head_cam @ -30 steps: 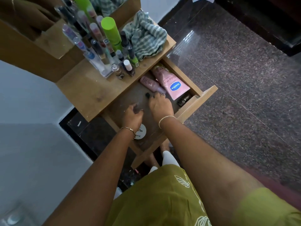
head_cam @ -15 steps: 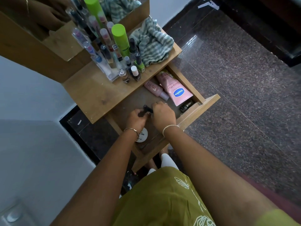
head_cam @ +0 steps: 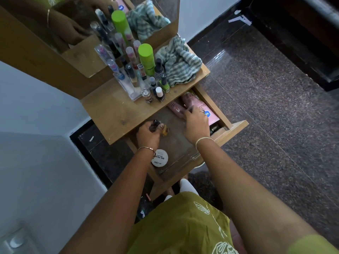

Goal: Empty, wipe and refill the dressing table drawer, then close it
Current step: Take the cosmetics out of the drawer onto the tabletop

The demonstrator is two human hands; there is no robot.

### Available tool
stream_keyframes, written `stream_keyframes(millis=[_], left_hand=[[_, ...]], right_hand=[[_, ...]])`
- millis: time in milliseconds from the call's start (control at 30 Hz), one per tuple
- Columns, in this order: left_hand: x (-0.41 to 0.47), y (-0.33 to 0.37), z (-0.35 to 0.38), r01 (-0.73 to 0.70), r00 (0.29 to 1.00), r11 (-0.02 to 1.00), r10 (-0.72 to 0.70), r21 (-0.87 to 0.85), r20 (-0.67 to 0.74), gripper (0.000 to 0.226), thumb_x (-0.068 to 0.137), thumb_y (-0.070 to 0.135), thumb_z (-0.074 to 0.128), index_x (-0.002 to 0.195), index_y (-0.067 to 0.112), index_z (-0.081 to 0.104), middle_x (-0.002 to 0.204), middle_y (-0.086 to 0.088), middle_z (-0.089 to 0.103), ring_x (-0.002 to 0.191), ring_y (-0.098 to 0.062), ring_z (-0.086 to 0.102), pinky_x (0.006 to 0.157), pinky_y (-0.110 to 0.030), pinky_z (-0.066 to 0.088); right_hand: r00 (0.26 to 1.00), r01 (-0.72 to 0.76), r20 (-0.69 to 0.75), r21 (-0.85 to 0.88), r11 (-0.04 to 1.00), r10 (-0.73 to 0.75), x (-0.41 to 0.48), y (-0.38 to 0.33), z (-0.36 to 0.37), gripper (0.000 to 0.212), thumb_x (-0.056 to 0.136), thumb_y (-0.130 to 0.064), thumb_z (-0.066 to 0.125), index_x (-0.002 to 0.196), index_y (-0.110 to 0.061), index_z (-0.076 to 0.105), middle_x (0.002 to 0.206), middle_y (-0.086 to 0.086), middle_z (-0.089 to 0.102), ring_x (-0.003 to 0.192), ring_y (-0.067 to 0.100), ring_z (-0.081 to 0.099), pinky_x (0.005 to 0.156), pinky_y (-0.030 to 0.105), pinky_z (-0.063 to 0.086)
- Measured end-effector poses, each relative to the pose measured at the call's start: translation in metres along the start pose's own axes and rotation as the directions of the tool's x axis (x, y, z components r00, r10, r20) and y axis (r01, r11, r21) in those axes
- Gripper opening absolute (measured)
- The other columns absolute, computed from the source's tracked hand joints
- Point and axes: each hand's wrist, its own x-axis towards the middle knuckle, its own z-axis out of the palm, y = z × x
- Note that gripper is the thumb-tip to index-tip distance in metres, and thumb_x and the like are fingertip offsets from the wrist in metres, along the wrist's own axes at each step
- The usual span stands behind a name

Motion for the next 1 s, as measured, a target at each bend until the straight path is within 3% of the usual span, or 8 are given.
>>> stream_keyframes(millis=[133,267,367,433,700,1000], left_hand=[[0.005,-0.001,0.0,0.01,1.0,1.0,-0.01,-0.024,-0.005,0.027,0.083,0.02,0.071,0.107,0.008,0.067,0.101,-0.005,0.07,0.085,-0.007,0.06,0.064,-0.004,0.039],[0.005,-0.001,0.003,0.026,1.0,0.999,-0.026,-0.027,-0.005,0.028,0.083,0.021,0.071,0.107,0.009,0.067,0.1,-0.004,0.07,0.086,-0.007,0.06,0.074,-0.015,0.041],[0.005,0.0,0.005,0.047,0.999,0.997,-0.047,-0.063,-0.004,0.028,0.082,0.021,0.071,0.107,0.009,0.066,0.099,-0.002,0.069,0.087,-0.007,0.06,0.072,-0.013,0.042],[0.003,0.0,0.005,0.054,0.998,0.995,-0.055,-0.078,-0.004,0.028,0.082,0.022,0.072,0.106,0.01,0.066,0.097,0.001,0.068,0.088,-0.007,0.06,0.069,-0.01,0.041],[-0.008,-0.002,0.004,0.02,1.0,0.996,-0.022,-0.091,-0.018,0.024,0.078,0.022,0.075,0.098,0.01,0.068,0.092,-0.003,0.069,0.086,-0.013,0.064,0.079,-0.026,0.051],[-0.044,0.015,-0.021,0.027,1.0,0.972,-0.026,-0.232,0.007,0.022,0.079,0.016,0.074,0.098,0.007,0.067,0.099,-0.012,0.07,0.092,-0.02,0.067,0.084,-0.031,0.054]], right_hand=[[1.0,0.017,-0.001,-0.232,0.972,-0.017,0.009,0.003,0.009,0.044,0.085,-0.01,0.056,0.127,-0.023,0.051,0.121,0.012,0.041,0.087,0.03,0.052,0.075,0.04,0.039],[1.0,0.01,-0.013,-0.339,0.941,-0.016,0.018,0.001,0.012,0.025,0.087,-0.014,0.055,0.11,-0.017,0.061,0.132,0.013,0.036,0.1,0.03,0.052,0.079,0.038,0.037],[1.0,0.0,-0.003,-0.386,0.923,-0.001,0.021,-0.003,0.013,0.022,0.088,-0.014,0.052,0.105,-0.018,0.066,0.134,0.011,0.036,0.095,0.027,0.054,0.078,0.037,0.035],[1.0,-0.013,0.001,-0.385,0.923,0.014,0.019,-0.005,0.015,0.023,0.087,-0.014,0.053,0.104,-0.019,0.067,0.132,0.01,0.038,0.093,0.026,0.055,0.078,0.036,0.034],[0.999,-0.027,0.031,-0.337,0.941,0.04,-0.001,-0.005,0.013,0.021,0.08,-0.026,0.061,0.098,-0.019,0.069,0.13,0.007,0.039,0.094,0.025,0.05,0.084,0.038,0.034],[0.997,-0.076,0.002,-0.162,0.984,0.078,-0.05,-0.009,-0.02,0.029,0.083,-0.042,0.059,0.097,-0.017,0.061,0.094,0.003,0.055,0.082,0.02,0.053,0.075,0.035,0.035]])
